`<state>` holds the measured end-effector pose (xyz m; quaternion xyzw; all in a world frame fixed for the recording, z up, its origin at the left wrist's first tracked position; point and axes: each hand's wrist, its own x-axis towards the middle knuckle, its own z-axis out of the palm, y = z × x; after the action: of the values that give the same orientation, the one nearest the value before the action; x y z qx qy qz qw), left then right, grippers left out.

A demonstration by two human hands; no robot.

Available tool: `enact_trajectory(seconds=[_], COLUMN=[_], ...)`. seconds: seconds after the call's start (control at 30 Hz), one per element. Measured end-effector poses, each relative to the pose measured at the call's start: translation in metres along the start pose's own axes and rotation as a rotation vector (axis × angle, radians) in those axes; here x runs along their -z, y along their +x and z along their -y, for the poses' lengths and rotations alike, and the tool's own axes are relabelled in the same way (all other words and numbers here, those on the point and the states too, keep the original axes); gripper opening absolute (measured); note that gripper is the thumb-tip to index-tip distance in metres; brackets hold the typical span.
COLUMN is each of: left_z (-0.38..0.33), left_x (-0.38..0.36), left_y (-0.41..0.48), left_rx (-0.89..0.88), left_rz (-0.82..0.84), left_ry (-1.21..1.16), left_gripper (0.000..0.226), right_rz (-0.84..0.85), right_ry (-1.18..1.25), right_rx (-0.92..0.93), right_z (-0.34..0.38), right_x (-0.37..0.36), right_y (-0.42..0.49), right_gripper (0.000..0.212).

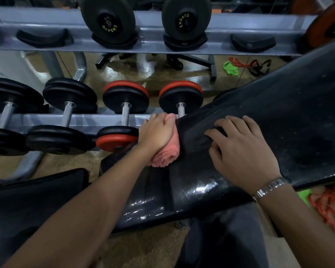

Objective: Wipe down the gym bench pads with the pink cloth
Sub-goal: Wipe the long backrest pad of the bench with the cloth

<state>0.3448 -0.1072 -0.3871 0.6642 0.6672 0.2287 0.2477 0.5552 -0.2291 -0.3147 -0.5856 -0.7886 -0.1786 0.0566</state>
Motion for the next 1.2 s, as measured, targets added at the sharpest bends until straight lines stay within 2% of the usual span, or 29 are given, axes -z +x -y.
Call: enact_trajectory(seconds=[0.07,0.17,0.23,0.3,0.43,0.47,0.5,0.57,0.67,0.73,0.87,0.9,0.93,1.03,1.07,1.1,1.13,1.2], left_z=[-0.015,-0.024,-0.009,0.005,-0.015,-0.023,-0.028,-0.028,-0.002,0.008,-0.02,-0.028,-0.032,-0.015,-0.004,0.004,0.008,-0.004], left_x=[-0.001,-0.006,-0.005,-0.003,0.003,0.001,-0.001,-0.004,0.0,0.002,-0.003,-0.005,-0.007,-0.002,0.0,0.002,0.004,0.007], left_y=[-0.002,-0.042,-0.06,-0.054,-0.031,-0.031,-0.037,-0.062,-0.082,-0.068,-0.053,-0.06,-0.071,-0.104,-0.103,-0.096,-0.086,-0.07], left_rx=[-0.015,-0.405,-0.57,-0.507,-0.085,-0.06,-0.104,-0.333,-0.603,-0.529,-0.026,-0.002,-0.071,-0.514,-0.597,-0.592,-0.511,-0.182], left_rz=[0.011,-0.098,-0.099,-0.097,-0.039,-0.043,-0.065,-0.109,-0.059,-0.074,-0.135,-0.146,-0.153,-0.034,0.004,0.008,-0.021,-0.071], left_ry=[0.002,-0.116,-0.179,-0.127,0.101,0.122,0.128,0.04,-0.073,0.001,0.04,0.02,-0.016,-0.087,-0.062,-0.014,0.029,0.056], left_gripper=[0.048,0.052,0.06,0.063,0.05,0.049,0.051,0.058,0.065,0.065,0.059,0.059,0.061,0.066,0.067,0.068,0.067,0.062], right_rz=[-0.003,-0.025,-0.038,-0.037,-0.032,-0.037,-0.046,-0.064,-0.058,-0.047,-0.066,-0.066,-0.064,0.004,0.035,0.033,0.005,-0.026], right_ry=[0.003,-0.001,0.005,0.007,0.02,0.025,0.033,0.033,0.035,0.038,0.056,0.082,0.134,0.315,0.289,0.209,0.127,0.042], right_rx=[-0.004,-0.002,0.003,0.005,0.001,0.0,-0.001,-0.003,0.002,0.005,-0.007,-0.012,-0.012,0.02,0.01,-0.001,-0.008,-0.031], right_z=[0.0,0.0,0.0,0.0,0.0,0.0,0.0,0.001,0.001,0.0,0.0,-0.001,-0.004,-0.017,-0.023,-0.03,-0.039,-0.057], right_x=[0.0,-0.001,0.0,-0.001,-0.001,-0.001,-0.001,-0.002,-0.001,-0.001,-0.001,-0.002,-0.002,0.014,0.022,0.029,0.033,0.04], right_y=[0.0,-0.001,0.001,0.001,-0.001,-0.001,0.0,0.0,0.002,0.002,0.0,0.001,0.004,0.015,0.017,0.018,0.017,0.016], right_gripper=[0.041,0.04,0.039,0.039,0.039,0.039,0.039,0.039,0.039,0.038,0.036,0.035,0.033,0.03,0.029,0.027,0.026,0.026])
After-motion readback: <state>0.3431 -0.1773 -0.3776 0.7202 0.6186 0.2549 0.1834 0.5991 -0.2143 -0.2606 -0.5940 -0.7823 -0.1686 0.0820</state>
